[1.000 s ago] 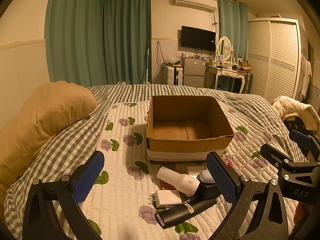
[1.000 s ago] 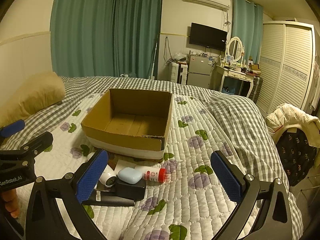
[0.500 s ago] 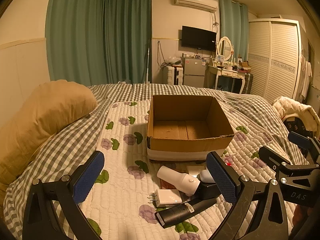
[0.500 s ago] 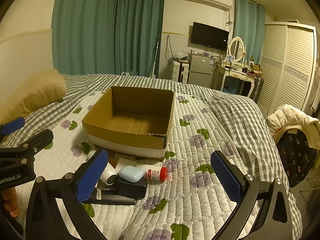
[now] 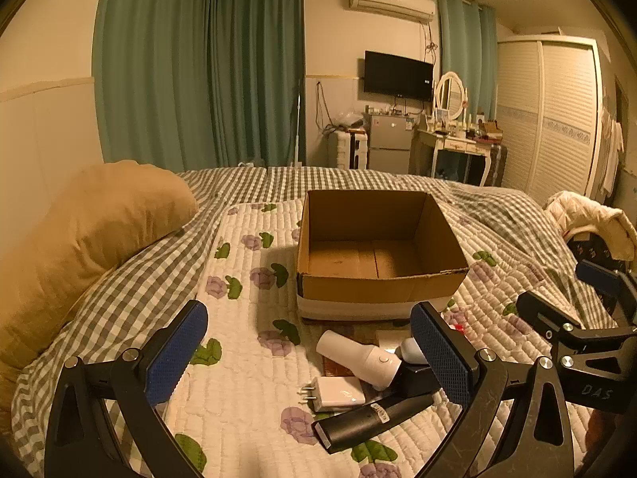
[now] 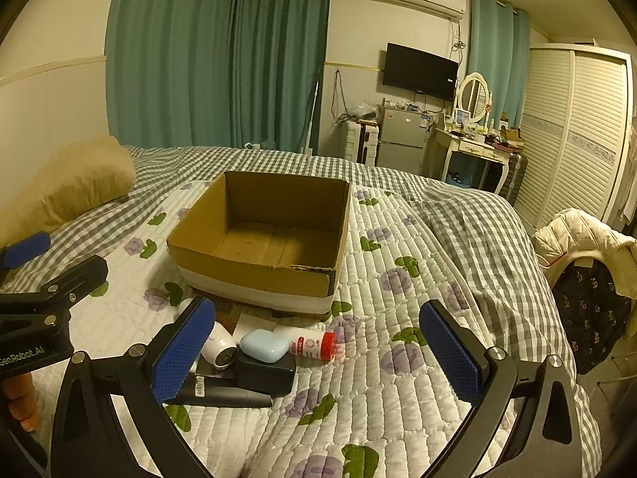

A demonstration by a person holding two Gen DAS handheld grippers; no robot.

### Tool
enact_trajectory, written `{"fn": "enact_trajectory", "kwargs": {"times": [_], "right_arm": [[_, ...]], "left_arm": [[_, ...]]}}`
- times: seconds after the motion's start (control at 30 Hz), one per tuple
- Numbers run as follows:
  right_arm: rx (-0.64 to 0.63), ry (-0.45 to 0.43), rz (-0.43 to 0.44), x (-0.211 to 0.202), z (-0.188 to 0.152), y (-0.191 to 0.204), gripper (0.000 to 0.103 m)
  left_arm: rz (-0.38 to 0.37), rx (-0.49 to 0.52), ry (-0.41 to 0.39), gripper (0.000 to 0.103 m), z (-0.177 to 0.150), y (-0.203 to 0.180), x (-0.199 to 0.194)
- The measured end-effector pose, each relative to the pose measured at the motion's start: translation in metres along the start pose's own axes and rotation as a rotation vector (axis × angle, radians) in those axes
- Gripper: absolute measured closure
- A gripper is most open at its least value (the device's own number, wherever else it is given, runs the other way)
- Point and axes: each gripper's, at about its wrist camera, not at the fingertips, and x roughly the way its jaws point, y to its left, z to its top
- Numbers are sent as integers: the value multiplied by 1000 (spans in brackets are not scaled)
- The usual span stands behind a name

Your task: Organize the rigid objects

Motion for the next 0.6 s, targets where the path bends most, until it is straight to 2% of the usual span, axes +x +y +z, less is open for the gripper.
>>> {"fn": "enact_trajectory", "kwargs": {"times": [0.17,0.33,0.47,0.6], "right_arm": [[-21,-8,-6,-6,8,2,0],[-77,37,-6,1,23,6,0],[-77,97,10,22,34,5,0],[-44,181,91,61,33,7,0]], "left_arm": [[15,9,4,0,6,0,-3],[53,43,24,0,14,1,3],[84,44,90,0,14,7,29],[104,55,171,0,4,9,64]]}}
